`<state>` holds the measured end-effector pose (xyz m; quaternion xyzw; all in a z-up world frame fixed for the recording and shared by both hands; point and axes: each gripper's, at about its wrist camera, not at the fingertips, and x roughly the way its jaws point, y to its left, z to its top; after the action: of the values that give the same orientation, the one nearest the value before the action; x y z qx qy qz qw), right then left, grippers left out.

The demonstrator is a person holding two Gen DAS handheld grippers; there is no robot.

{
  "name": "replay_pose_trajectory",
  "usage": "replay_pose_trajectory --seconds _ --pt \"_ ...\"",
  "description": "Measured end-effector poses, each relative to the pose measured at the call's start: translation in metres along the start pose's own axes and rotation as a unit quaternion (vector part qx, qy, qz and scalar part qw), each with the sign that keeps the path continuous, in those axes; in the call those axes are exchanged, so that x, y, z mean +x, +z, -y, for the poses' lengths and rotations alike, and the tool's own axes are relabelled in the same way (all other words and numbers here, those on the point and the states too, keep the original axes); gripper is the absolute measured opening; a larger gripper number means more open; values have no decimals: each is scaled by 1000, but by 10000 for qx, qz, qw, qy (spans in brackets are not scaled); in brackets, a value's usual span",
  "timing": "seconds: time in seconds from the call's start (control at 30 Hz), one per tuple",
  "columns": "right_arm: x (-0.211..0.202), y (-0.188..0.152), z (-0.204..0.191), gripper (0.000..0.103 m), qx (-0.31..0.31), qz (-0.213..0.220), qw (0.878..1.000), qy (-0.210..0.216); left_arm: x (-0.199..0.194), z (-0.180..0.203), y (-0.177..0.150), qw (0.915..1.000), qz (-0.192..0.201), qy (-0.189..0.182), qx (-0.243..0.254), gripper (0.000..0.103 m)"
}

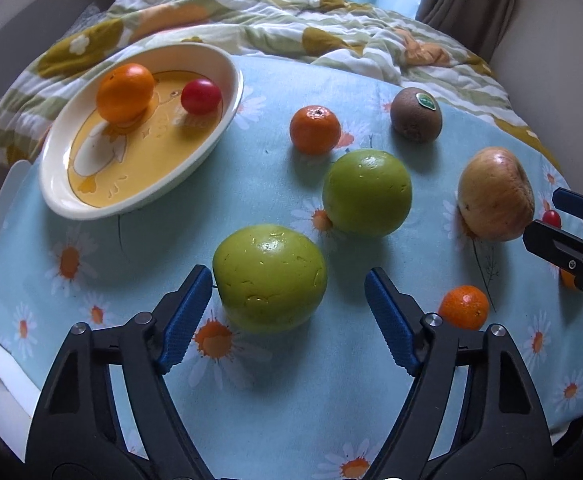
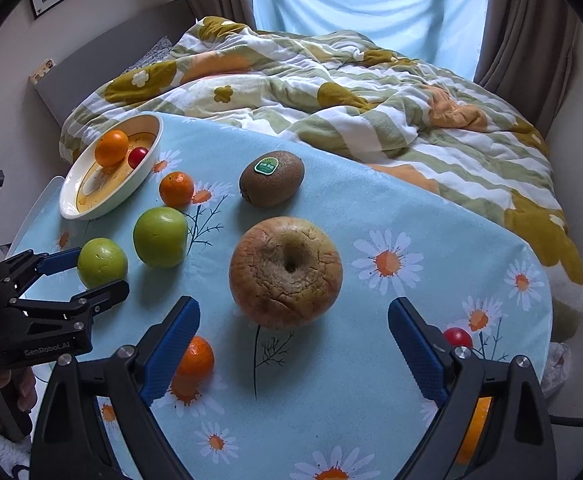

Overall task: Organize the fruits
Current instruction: 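Grasp the green apple with the left tool while the right tool grasps the brown apple, then place the green apple in the white bowl with the left tool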

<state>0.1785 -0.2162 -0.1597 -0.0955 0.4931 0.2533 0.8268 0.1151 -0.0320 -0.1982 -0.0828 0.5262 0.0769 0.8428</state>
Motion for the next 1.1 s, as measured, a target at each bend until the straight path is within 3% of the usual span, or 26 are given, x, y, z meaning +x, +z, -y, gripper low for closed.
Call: replay_pose_trajectory --seconds 0.1,0.2,0.77,1.0,1.1 --pt "8 0 2 94 -56 -38 9999 94 8 -1 0 9999 -25 78 -67 78" --pt "13 2 3 94 -116 -33 9998 144 12 -4 0 9997 -25 184 -132 62" --pt "36 17 0 94 -359 129 9989 274 5 -5 -10 9998 -16 176 -115 62" --pt "42 15 -2 70 -551 111 9983 131 2 -4 -15 9999 -16 149 -80 62" --pt "42 15 -3 70 -564 116 9983 118 -1 -4 -16 9999 2 114 -115 62"
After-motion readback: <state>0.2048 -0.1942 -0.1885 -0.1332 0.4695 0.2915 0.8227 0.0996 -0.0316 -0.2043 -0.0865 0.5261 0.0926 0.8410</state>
